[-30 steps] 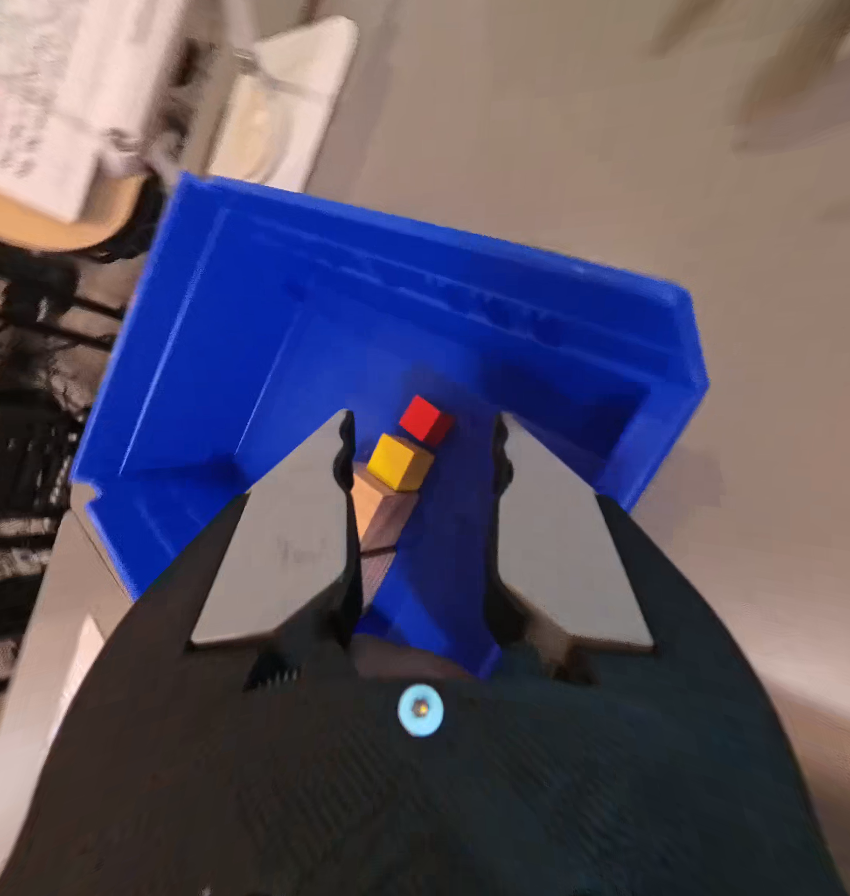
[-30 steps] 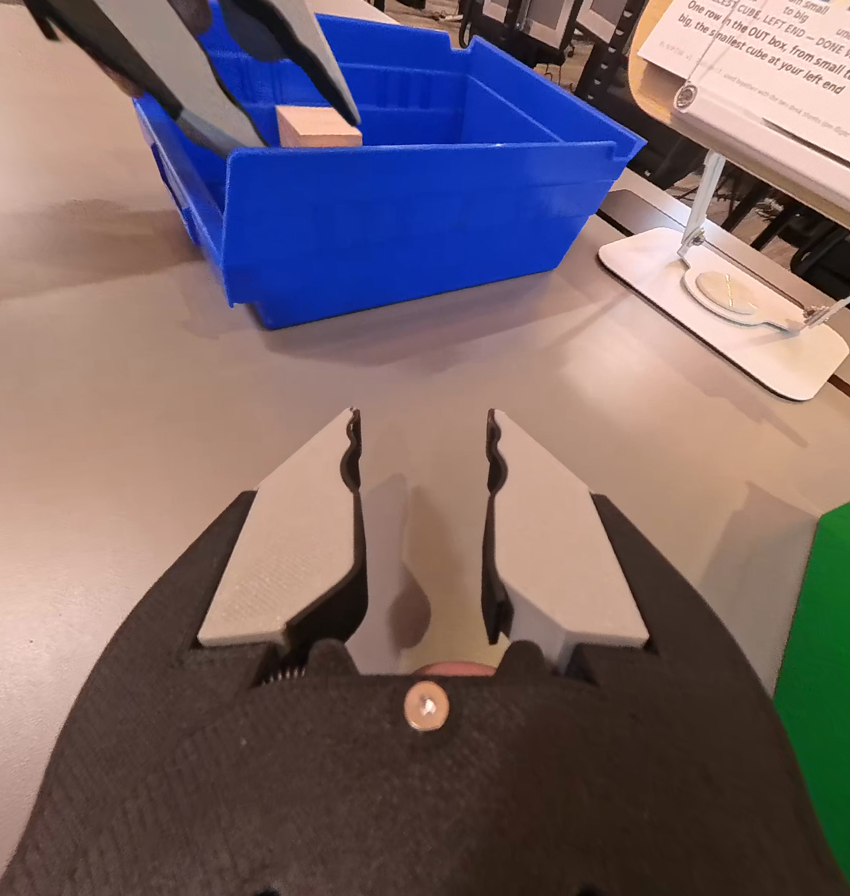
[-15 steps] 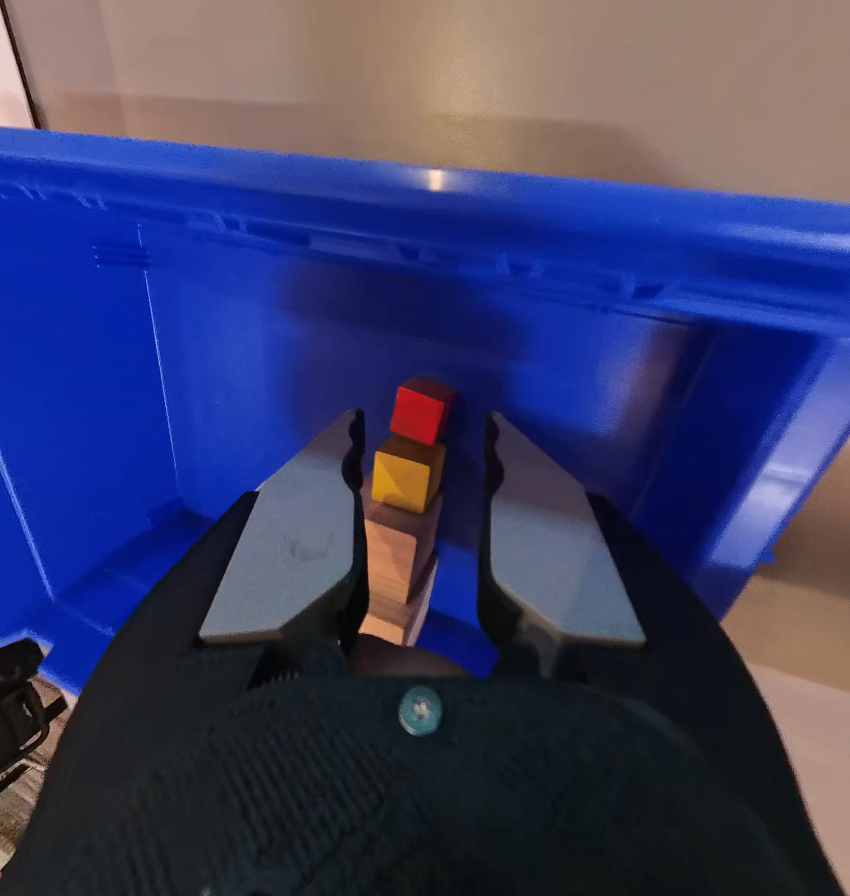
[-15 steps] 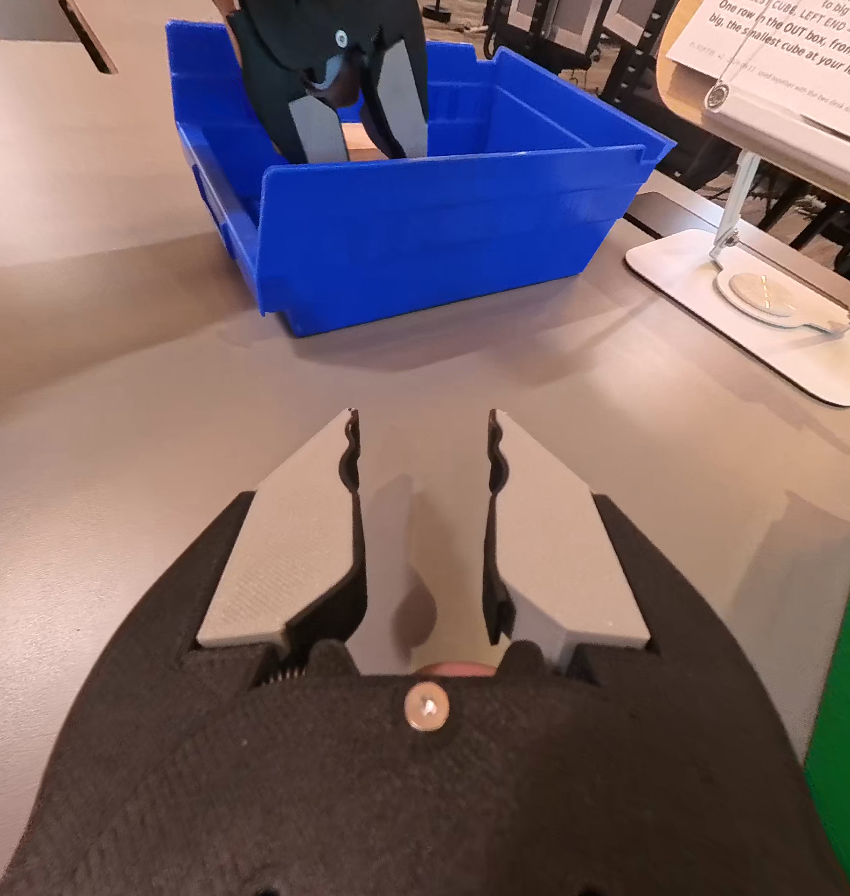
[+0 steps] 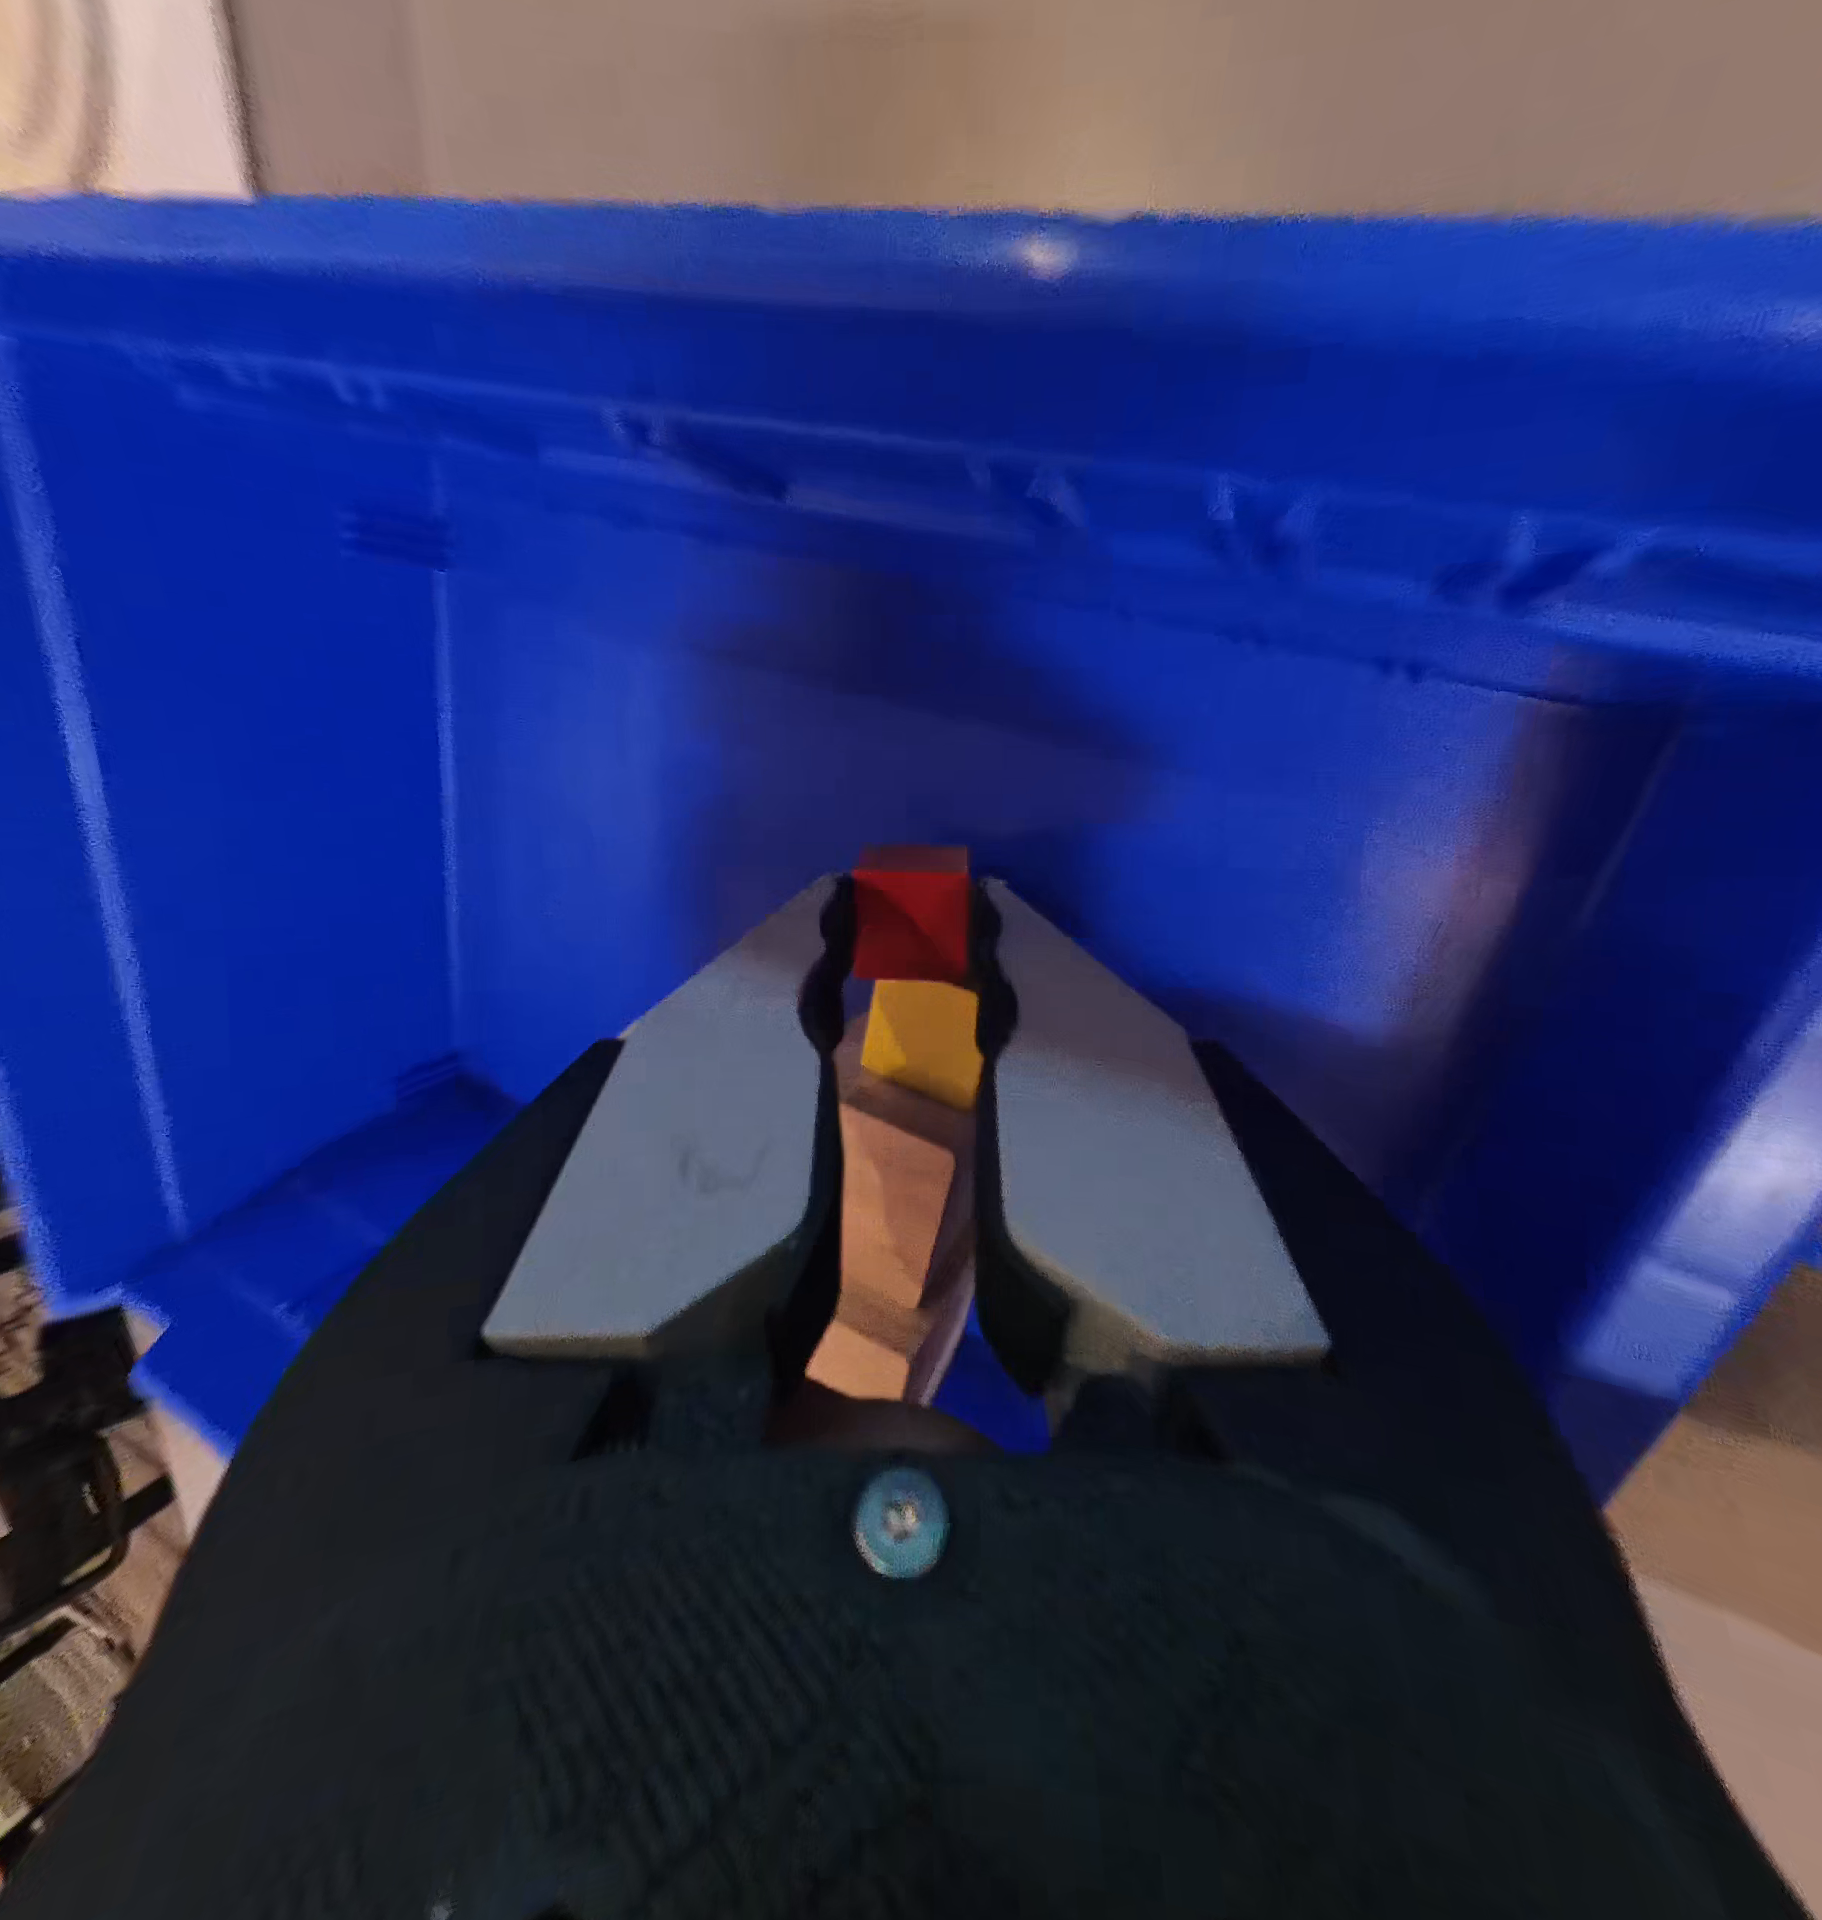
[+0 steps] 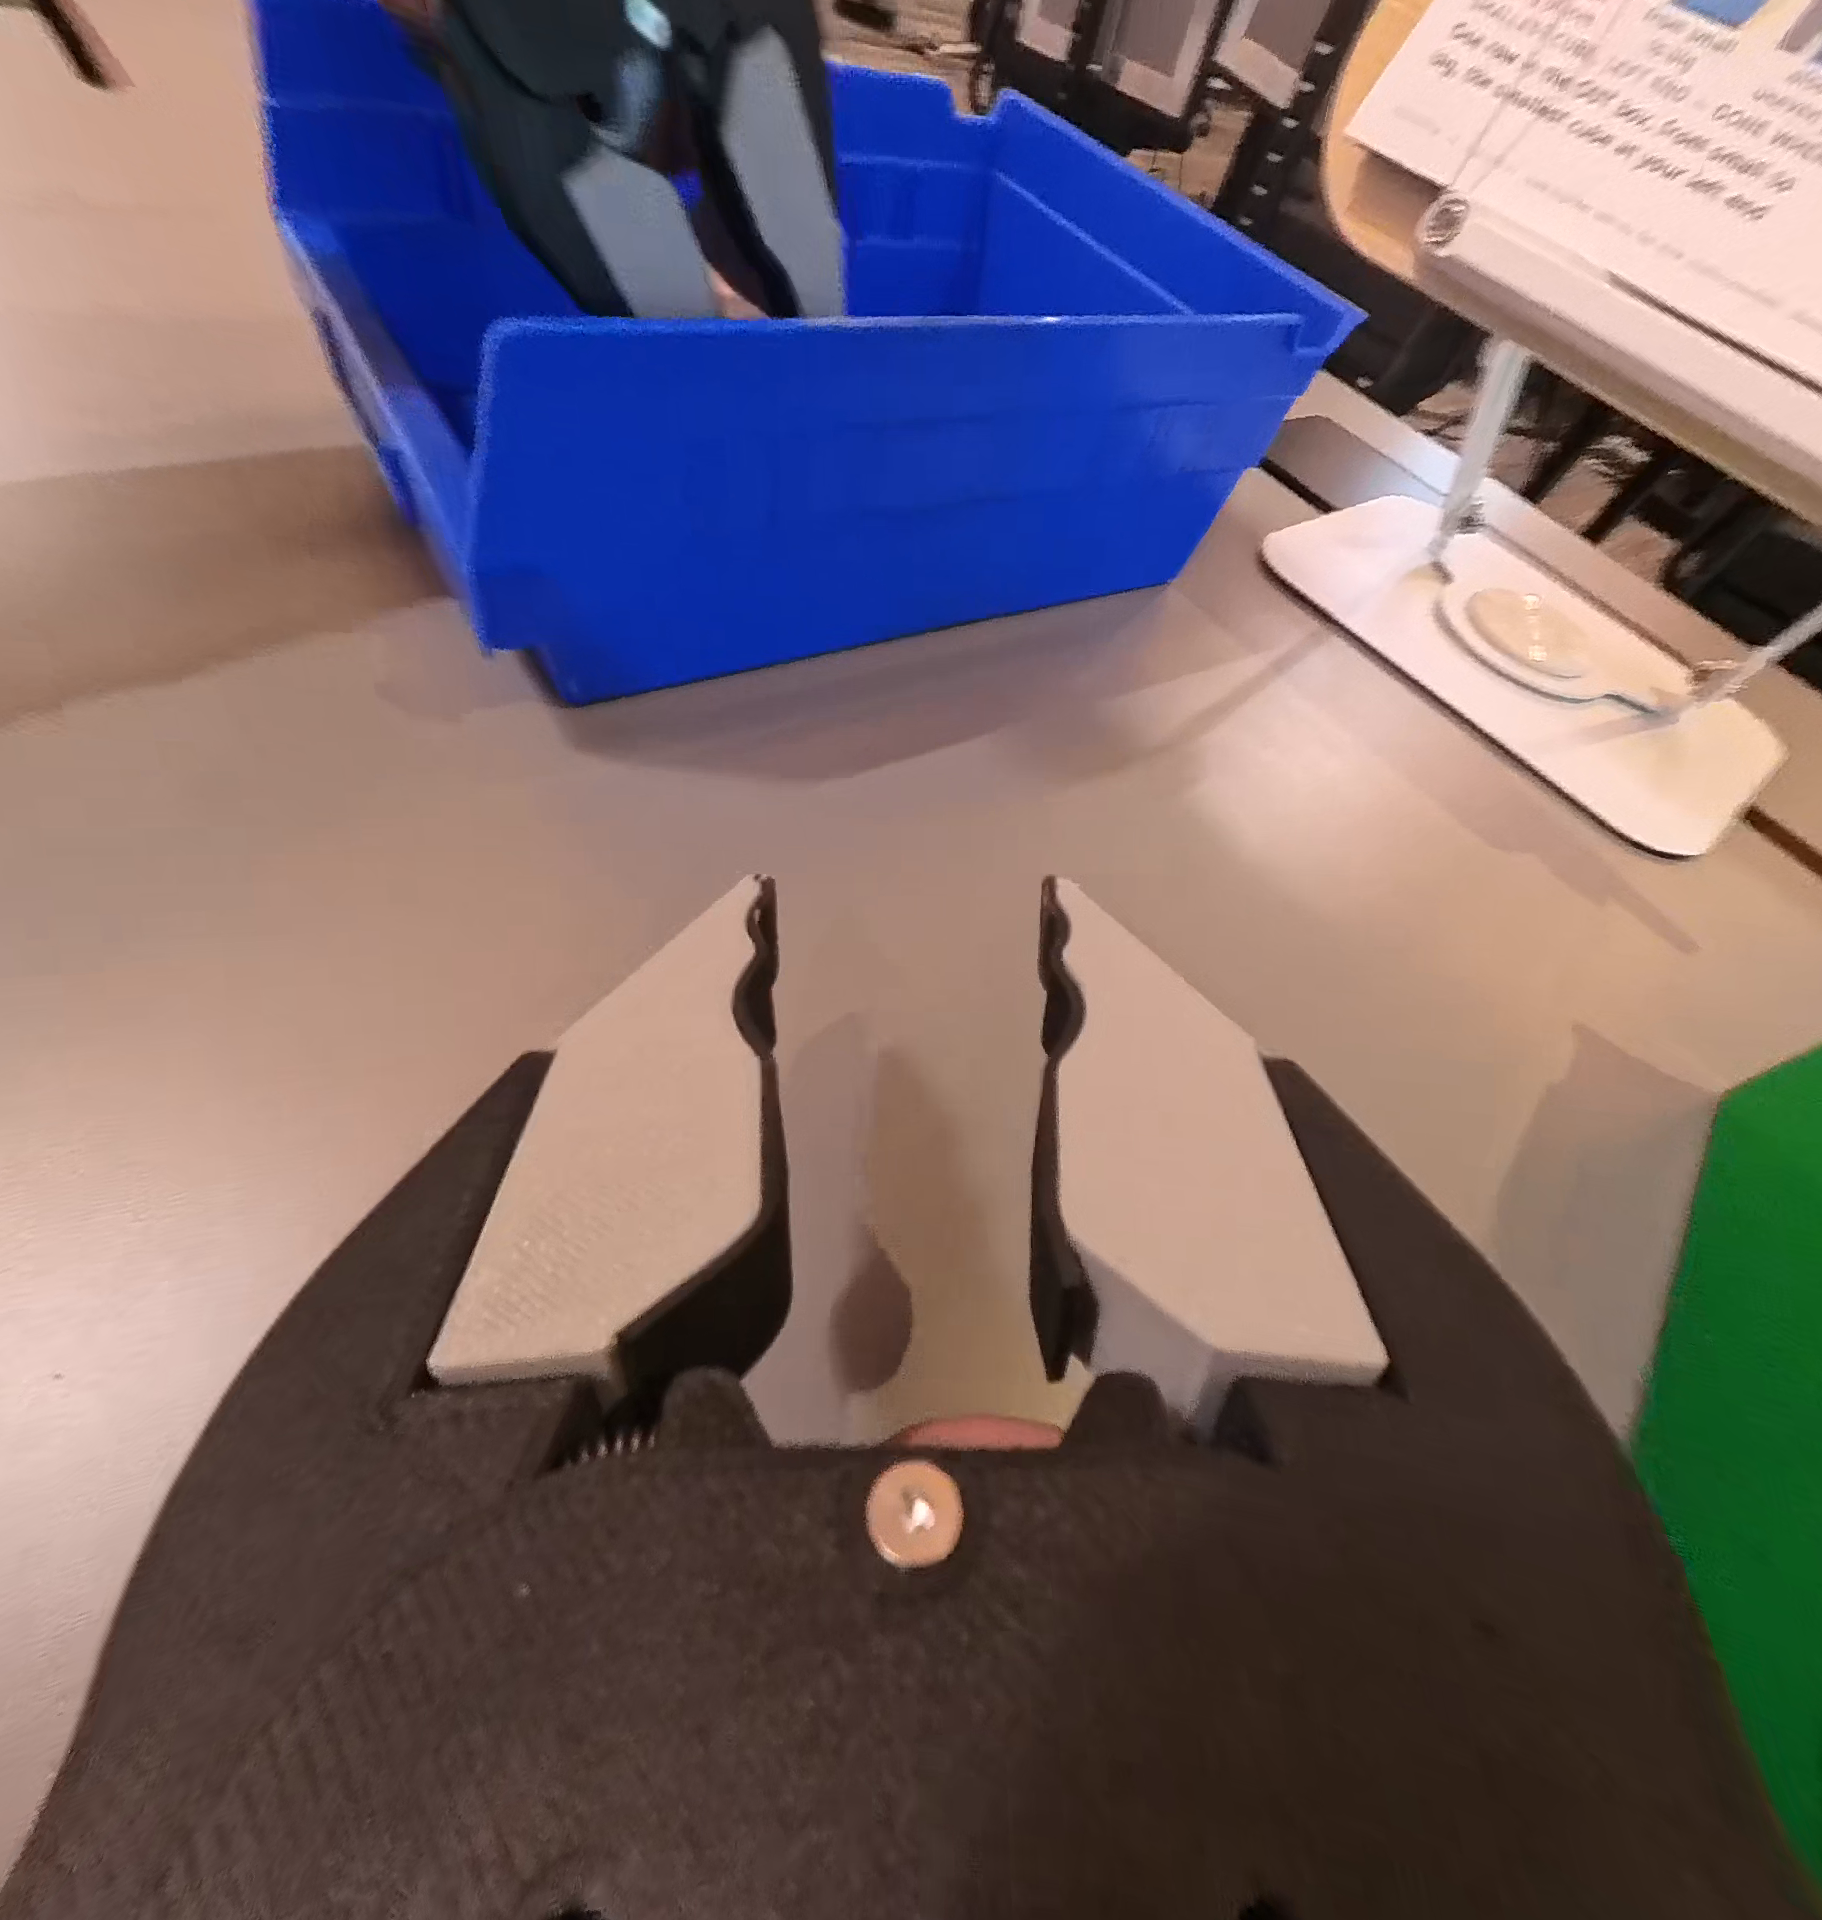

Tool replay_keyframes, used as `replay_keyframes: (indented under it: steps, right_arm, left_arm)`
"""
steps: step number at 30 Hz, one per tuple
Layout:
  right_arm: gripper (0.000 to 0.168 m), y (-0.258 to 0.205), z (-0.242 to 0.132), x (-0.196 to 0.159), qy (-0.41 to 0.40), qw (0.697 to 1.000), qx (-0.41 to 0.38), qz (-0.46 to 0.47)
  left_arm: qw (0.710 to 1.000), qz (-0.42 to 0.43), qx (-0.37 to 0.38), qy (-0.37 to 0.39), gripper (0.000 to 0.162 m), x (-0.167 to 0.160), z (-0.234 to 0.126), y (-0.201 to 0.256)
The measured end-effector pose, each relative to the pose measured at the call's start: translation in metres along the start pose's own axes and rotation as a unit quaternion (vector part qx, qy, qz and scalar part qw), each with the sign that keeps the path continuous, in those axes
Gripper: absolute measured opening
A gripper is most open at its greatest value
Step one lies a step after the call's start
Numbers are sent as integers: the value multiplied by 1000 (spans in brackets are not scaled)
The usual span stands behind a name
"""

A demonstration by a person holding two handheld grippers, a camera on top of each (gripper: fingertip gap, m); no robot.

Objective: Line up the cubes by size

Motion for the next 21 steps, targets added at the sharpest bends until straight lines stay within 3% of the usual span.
replay_keyframes:
  steps: [5,8,11,14,17,19,21]
  right_arm:
    - [42,28,-8,-1,-54,993,-99,22]
    - [25,39,-8,16,-130,987,-96,6]
    - [0,58,-4,26,-262,963,-62,-18]
    - [0,101,-2,11,-432,897,-84,-47]
    - [0,149,-10,-14,-576,802,-137,-78]
    - [0,175,-14,-26,-627,753,-171,-101]
    - [0,196,-10,-26,-634,730,-216,-136]
  left_arm:
    - [977,-90,161,106,19,12,-59,-11]
    - [946,-163,196,200,19,22,-103,8]
    - [934,-165,217,233,19,29,-127,31]
    - [924,-157,235,258,19,39,-149,49]
    - [898,-159,249,326,20,60,-175,61]
    - [887,-155,260,348,19,70,-186,68]
    - [881,-157,269,357,19,76,-190,74]
Point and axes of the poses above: each gripper's, where its closed fingertips meet, z out along the fingers, x out of its top, y = z × x across the jaws, the point moved 5 cm from there along -z, back along the fingers, and after that the axes turned 13 degrees about x, right-handed, at the moved point
